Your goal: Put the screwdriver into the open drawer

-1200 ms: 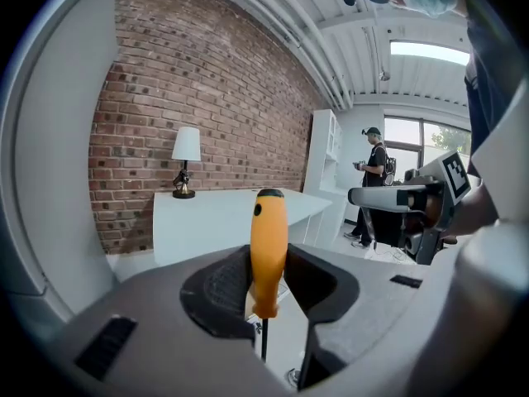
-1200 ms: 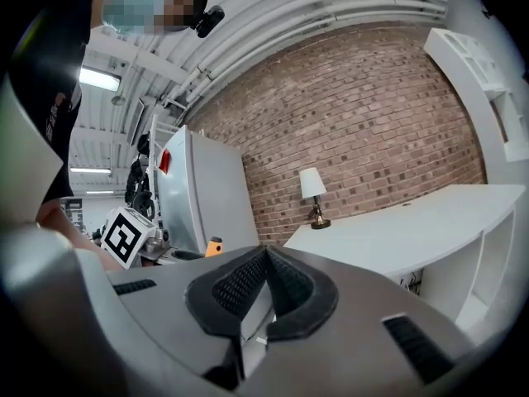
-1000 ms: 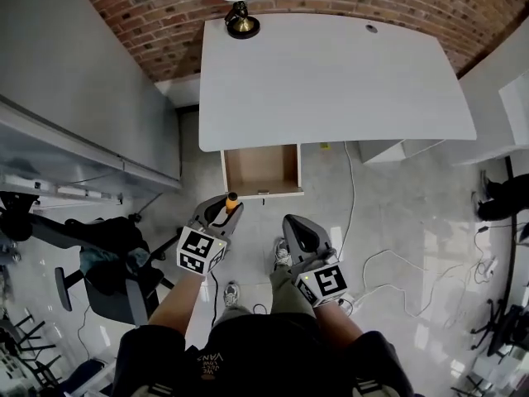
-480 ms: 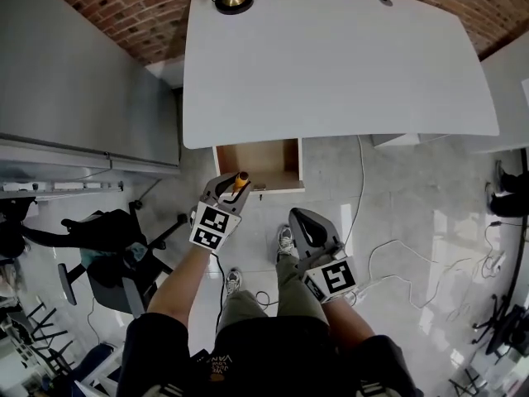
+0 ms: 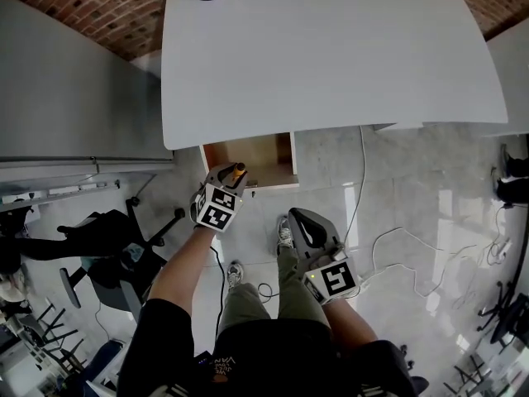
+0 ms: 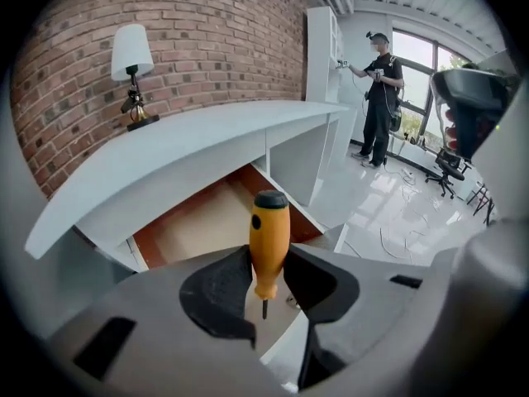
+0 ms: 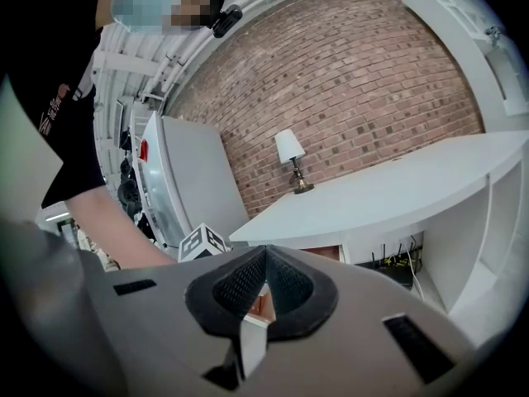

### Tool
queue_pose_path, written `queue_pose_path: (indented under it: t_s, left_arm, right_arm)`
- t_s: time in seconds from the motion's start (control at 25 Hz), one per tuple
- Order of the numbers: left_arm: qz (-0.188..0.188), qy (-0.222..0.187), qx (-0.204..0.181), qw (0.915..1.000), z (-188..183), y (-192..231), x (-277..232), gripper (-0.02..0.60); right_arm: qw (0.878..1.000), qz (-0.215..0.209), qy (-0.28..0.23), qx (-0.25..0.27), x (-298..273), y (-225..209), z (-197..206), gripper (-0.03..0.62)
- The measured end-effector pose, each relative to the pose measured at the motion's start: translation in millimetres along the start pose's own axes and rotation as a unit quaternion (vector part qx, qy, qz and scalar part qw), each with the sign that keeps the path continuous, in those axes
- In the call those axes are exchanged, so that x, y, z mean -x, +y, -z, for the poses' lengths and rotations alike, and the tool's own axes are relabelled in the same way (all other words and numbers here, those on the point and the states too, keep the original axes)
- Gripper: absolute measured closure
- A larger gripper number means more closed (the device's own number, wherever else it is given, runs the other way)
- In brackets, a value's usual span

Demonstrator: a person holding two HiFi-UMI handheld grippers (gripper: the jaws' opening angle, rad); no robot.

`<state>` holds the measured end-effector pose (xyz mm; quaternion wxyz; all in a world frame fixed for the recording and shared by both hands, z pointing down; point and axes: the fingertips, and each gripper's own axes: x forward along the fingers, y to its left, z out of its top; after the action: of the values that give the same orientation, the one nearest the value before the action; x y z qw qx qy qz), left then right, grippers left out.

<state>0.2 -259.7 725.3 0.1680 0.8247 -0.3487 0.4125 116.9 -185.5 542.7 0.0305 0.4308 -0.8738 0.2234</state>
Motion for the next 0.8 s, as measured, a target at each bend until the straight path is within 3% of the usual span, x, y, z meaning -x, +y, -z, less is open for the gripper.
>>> queue_pose_path:
  t_s: [0.4,0.8]
  left_arm:
    - [0.012,0.070,-0.023,0.9972,12,4,-62,0.460]
    - [0.031,0.138,-0.037,0.9892,32,2,-113,0.460]
  right_arm:
    - [1.000,0.015,0.019,-0.014,3,-34,24,0.597]
    - [0.998,0.032,0.003,-0.052,0,-62,30,0.597]
